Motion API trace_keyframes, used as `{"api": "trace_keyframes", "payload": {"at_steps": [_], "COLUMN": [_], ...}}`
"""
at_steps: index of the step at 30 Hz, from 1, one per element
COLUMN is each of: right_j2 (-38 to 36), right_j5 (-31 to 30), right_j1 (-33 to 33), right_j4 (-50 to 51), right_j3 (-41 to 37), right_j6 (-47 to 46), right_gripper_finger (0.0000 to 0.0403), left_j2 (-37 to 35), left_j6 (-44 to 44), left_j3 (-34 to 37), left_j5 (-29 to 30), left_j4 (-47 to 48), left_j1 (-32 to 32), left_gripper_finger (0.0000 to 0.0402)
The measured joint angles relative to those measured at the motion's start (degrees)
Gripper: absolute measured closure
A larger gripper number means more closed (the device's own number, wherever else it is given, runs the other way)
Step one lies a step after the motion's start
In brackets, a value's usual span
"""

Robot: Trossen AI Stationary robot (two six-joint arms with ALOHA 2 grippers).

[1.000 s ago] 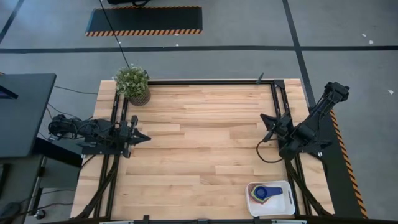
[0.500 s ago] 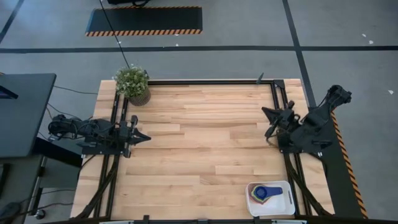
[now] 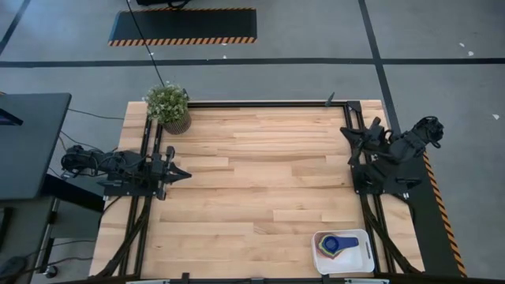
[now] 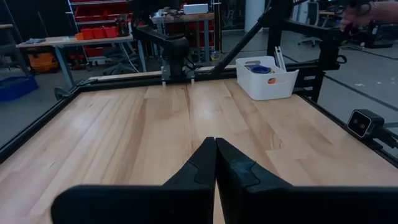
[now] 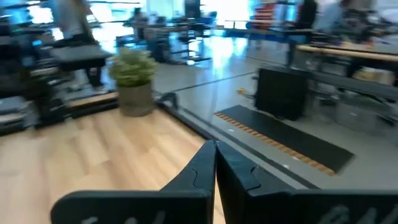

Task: Nest measuring cups in basket
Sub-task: Return to Home Position

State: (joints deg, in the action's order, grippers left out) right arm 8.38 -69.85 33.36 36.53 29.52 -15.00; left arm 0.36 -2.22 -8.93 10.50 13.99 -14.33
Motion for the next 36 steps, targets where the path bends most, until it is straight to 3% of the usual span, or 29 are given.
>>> {"api": "trace_keyframes", "payload": {"at_steps": [6, 11, 23, 36], "right_j2": [-0.2, -0.3, -0.3, -0.3], "right_j5": [8.6, 17.4, 23.5, 26.7], "right_j1": [0.0, -0.2, -3.9, -7.4], "right_j4": [-5.3, -12.6, -38.9, -43.3], "right_j3": [-1.4, -7.0, -22.4, -28.3], "right_j6": [6.3, 10.0, 17.9, 18.5], "right_gripper_finger": [0.0385, 0.0385, 0.0385, 0.0385], "left_j2": [0.0, 0.0, 0.0, 0.0], "left_j6": [0.0, -0.1, -0.1, -3.2], "left_j3": [0.0, 0.0, 0.0, 0.0], "left_j5": [0.0, 0.0, 0.0, 3.4], "left_j4": [0.0, 0.0, 0.0, -0.4], "left_j1": [0.0, 0.0, 0.0, 0.0], "left_gripper_finger": [0.0388, 0.0388, 0.0388, 0.0388]}}
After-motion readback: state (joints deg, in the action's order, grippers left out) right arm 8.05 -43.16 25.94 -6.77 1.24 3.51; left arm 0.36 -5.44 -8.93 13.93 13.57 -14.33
